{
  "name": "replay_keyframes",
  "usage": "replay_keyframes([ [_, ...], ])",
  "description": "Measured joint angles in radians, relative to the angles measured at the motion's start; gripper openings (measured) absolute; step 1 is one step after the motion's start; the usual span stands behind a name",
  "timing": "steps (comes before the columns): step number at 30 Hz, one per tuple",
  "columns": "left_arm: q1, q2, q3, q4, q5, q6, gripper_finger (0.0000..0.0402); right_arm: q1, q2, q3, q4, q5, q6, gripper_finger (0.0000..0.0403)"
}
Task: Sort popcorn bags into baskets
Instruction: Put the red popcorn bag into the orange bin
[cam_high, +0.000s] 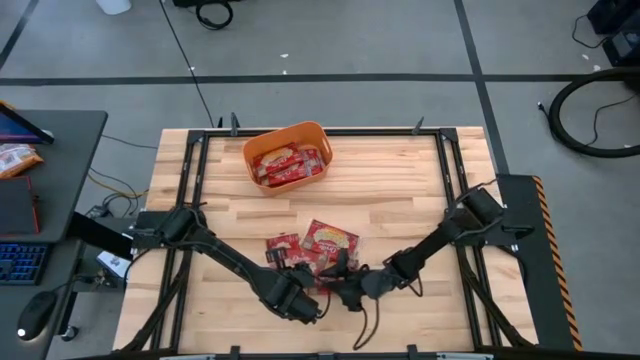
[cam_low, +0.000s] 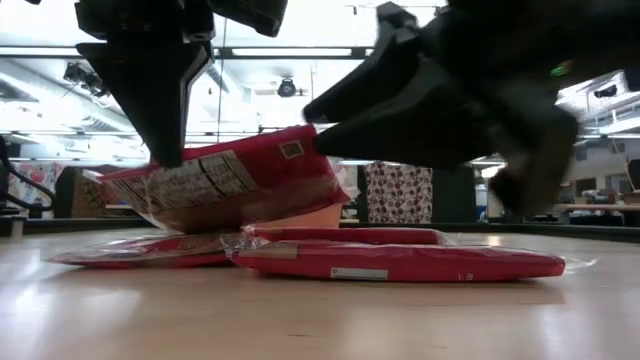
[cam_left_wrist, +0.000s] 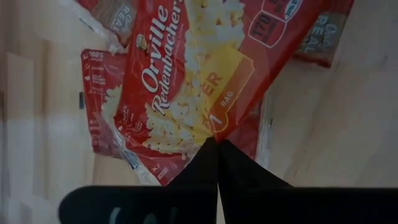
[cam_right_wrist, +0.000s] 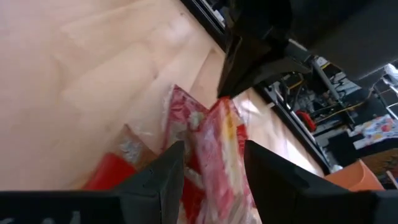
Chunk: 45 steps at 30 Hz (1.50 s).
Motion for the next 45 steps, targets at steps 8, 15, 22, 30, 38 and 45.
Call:
replay_keyframes([
  [8, 0.0, 0.0, 0.0, 0.044, -0.001, 0.001, 0.0, -0.052, 0.024, 0.025, -0.011, -0.059, -0.025, 0.0129],
  [15, -0.001, 0.0, 0.0, 0.058, 0.003, 0.033, 0.0012, -0.073, 0.024, 0.025, -0.027, -0.084, -0.013, 0.0044],
  [22, -0.001, 0.0, 0.001, 0.073, -0.007, 0.005, 0.0111, -0.074, 0.024, 0.025, -0.037, -0.077, 0.038, 0.002],
  [30, 0.008, 0.001, 0.001, 0.086, -0.077, -0.016, 0.0226, -0.074, 0.023, 0.029, -0.037, -0.029, 0.121, 0.0034],
  [38, 0.011, 0.008, 0.002, 0.05, -0.169, 0.028, 0.0204, -0.073, -0.013, 0.029, -0.052, -0.032, 0.263, 0.0031],
  [45, 0.013, 0.006, 0.002, 0.009, -0.131, 0.05, 0.0142, -0.069, -0.118, 0.029, -0.153, -0.066, 0.397, 0.0032],
])
